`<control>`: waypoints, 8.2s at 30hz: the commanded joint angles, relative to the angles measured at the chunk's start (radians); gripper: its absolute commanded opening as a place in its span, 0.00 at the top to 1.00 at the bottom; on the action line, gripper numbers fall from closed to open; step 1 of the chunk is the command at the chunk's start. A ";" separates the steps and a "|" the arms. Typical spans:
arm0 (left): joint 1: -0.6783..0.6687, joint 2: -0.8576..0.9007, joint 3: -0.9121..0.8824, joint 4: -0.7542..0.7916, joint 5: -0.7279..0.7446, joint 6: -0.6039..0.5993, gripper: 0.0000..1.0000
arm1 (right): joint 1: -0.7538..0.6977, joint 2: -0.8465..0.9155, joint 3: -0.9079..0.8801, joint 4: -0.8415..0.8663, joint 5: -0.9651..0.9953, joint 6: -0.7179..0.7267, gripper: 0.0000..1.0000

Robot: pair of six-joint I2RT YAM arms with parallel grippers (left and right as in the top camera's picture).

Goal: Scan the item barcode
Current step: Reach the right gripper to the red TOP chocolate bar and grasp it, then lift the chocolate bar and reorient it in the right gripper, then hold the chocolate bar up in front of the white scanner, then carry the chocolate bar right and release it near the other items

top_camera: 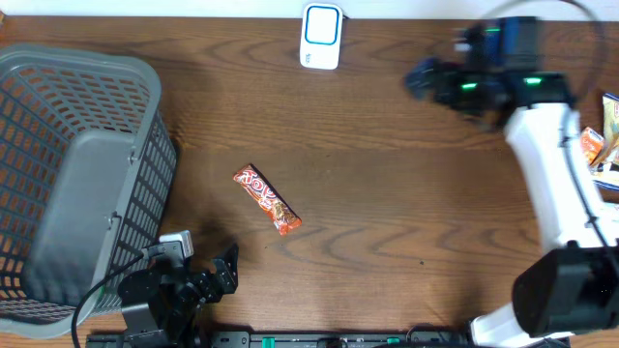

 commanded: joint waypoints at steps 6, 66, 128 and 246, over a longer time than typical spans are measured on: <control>0.002 -0.001 -0.002 -0.002 -0.005 -0.002 0.02 | 0.432 0.207 0.010 0.069 -0.011 -0.322 0.01; 0.002 -0.001 -0.002 -0.002 -0.005 -0.002 0.02 | 0.497 0.559 0.131 -0.267 -0.082 -0.376 0.99; 0.002 -0.001 -0.002 -0.002 -0.005 -0.002 0.02 | 0.502 0.349 -0.367 0.069 0.750 -0.368 0.76; 0.002 -0.001 -0.002 -0.002 -0.005 -0.002 0.02 | 0.203 0.709 0.732 0.099 0.722 -0.671 0.99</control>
